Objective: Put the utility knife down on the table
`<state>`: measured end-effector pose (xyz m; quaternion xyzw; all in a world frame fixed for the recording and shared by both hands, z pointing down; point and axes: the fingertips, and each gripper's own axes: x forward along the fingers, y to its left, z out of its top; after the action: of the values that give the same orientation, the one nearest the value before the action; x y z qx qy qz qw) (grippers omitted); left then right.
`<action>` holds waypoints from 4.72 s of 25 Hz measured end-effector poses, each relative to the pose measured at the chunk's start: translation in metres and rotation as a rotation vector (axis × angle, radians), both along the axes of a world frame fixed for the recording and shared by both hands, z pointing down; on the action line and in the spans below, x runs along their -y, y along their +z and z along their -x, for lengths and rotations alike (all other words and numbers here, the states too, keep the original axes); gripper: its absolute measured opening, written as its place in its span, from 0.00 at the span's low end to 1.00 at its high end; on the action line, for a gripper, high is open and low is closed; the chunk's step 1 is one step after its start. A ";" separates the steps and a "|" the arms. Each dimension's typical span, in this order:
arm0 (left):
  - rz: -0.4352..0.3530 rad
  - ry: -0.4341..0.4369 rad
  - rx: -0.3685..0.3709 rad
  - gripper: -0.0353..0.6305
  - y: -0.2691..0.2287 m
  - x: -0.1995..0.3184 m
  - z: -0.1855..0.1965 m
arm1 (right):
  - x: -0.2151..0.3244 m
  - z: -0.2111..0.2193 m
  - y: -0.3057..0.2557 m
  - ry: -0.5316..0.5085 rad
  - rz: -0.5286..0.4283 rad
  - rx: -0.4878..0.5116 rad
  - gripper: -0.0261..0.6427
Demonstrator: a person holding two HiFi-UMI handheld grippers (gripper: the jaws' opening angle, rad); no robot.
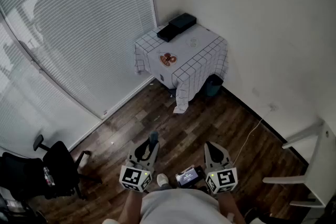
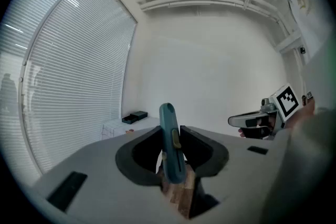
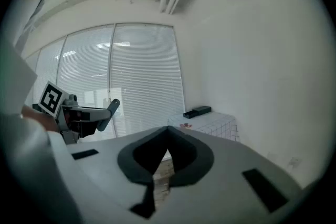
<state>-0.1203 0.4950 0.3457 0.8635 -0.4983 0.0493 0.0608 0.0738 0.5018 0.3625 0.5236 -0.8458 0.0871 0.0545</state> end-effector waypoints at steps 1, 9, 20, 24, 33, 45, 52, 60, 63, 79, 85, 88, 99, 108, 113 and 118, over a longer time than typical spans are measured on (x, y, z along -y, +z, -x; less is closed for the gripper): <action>-0.003 -0.003 -0.002 0.23 -0.002 -0.002 -0.002 | -0.002 -0.003 0.001 -0.002 -0.001 0.003 0.05; -0.009 -0.025 -0.013 0.23 -0.003 -0.014 -0.016 | -0.008 -0.019 0.005 -0.030 -0.009 0.006 0.05; -0.006 -0.019 -0.035 0.23 0.002 0.031 -0.026 | 0.032 -0.046 0.013 0.060 0.013 0.028 0.05; -0.019 0.005 -0.044 0.23 0.000 0.070 -0.029 | 0.064 -0.050 0.006 0.094 0.006 0.019 0.05; -0.029 0.066 -0.044 0.23 -0.006 0.177 -0.021 | 0.163 -0.034 -0.001 0.133 0.007 0.008 0.05; -0.025 0.105 -0.055 0.23 -0.001 0.311 0.018 | 0.288 0.010 -0.001 0.163 -0.005 -0.013 0.05; -0.034 0.108 -0.076 0.23 -0.006 0.361 0.019 | 0.339 0.006 0.006 0.175 0.012 -0.012 0.05; -0.024 0.094 -0.080 0.23 -0.001 0.436 0.008 | 0.420 0.005 0.009 0.150 0.006 -0.021 0.05; -0.018 0.095 -0.075 0.23 0.000 0.465 0.001 | 0.452 0.001 0.005 0.142 0.001 -0.027 0.05; 0.037 0.084 -0.064 0.23 0.009 0.565 -0.034 | 0.553 -0.027 0.011 0.123 0.012 -0.017 0.05; 0.083 0.086 -0.049 0.23 0.030 0.581 -0.040 | 0.570 -0.022 0.022 0.086 0.031 -0.041 0.05; 0.112 0.096 -0.033 0.23 0.045 0.586 -0.045 | 0.577 -0.019 0.031 0.067 0.042 -0.051 0.05; 0.227 0.125 0.016 0.23 0.104 0.603 -0.058 | 0.598 -0.014 0.063 0.019 0.104 -0.063 0.05; 0.279 0.129 0.048 0.23 0.139 0.618 -0.060 | 0.609 -0.014 0.098 -0.002 0.159 -0.085 0.05; 0.321 0.142 0.097 0.23 0.166 0.622 -0.060 | 0.615 -0.016 0.115 -0.002 0.190 -0.082 0.05; 0.355 0.142 0.103 0.23 0.186 0.627 -0.063 | 0.622 -0.016 0.134 -0.012 0.214 -0.081 0.05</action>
<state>-0.0573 -0.1323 0.5318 0.8685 -0.4221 0.1848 0.1829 0.0894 -0.1202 0.4966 0.5127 -0.8318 0.1555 0.1449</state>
